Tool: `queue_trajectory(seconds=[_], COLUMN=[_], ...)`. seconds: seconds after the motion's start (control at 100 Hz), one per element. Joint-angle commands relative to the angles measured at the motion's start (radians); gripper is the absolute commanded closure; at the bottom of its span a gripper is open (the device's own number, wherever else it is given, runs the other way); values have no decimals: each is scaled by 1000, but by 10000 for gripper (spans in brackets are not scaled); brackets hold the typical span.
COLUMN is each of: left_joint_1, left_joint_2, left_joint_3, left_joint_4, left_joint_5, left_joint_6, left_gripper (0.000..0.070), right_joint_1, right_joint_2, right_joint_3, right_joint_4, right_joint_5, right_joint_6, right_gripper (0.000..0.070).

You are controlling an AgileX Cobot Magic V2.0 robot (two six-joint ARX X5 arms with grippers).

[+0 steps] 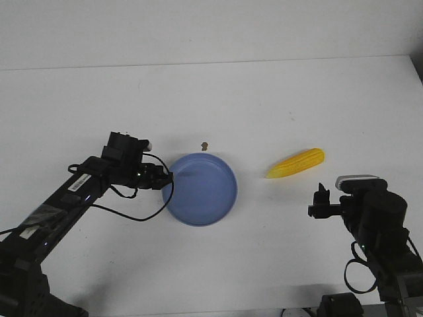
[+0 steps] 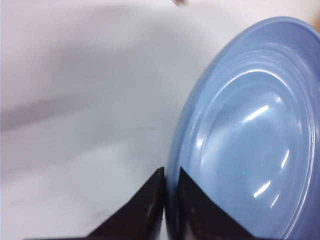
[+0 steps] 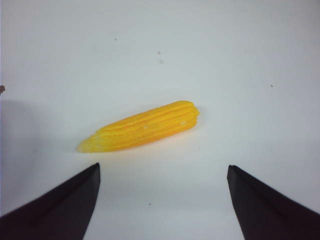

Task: Place corn on plate with both arms
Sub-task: 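Slide the blue plate toward the table center with the left gripper, then release the plate and pull the left gripper back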

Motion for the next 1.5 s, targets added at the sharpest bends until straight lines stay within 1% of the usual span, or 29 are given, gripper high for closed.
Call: queue_trajectory(seconds=[0.0,0.25,0.4,0.54,0.57,0.66,0.71,0.82,0.86,0.9,1.02,1.06,1.12,1.2,1.25,1.49], left_joint_1=[-24,-85,-100,-105,-105,-105,-105,-105,-105,-105,-103,-101,-95,-86,-75,-7], left_joint_2=[34,113,153,186,192,202,203,203,203,203,200,197,188,168,148,-33], left_joint_3=[6,6,6,6,6,6,6,6,6,6,6,6,6,6,6,6], left_joint_4=[4,6,13,11,11,11,11,11,10,11,11,11,10,8,3,-35], left_joint_5=[9,10,10,10,10,10,10,10,10,10,10,9,7,-8,-32,-232], left_joint_6=[8,8,8,8,8,8,8,8,8,9,17,21,28,36,44,119], left_gripper=[696,695,693,674,652,536,450,237,184,152,133,88,0,0,0,0], right_joint_1=[1,1,1,1,1,1,1,1,1,1,1,1,1,1,1,1], right_joint_2=[5,4,5,4,4,4,4,5,5,5,5,5,5,5,5,5], right_joint_3=[17,17,17,17,17,17,17,17,17,17,17,17,17,17,17,17], right_joint_4=[7,6,6,6,6,6,6,6,6,6,6,6,7,6,6,7], right_joint_5=[-2,-2,-2,-2,-2,-2,-2,-2,-2,-2,-2,-2,-1,-1,-1,-2], right_joint_6=[10,10,10,10,10,10,10,10,10,10,10,10,10,10,10,10], right_gripper=[165,165,165,165,165,165,165,165,165,165,165,165,165,165,165,165])
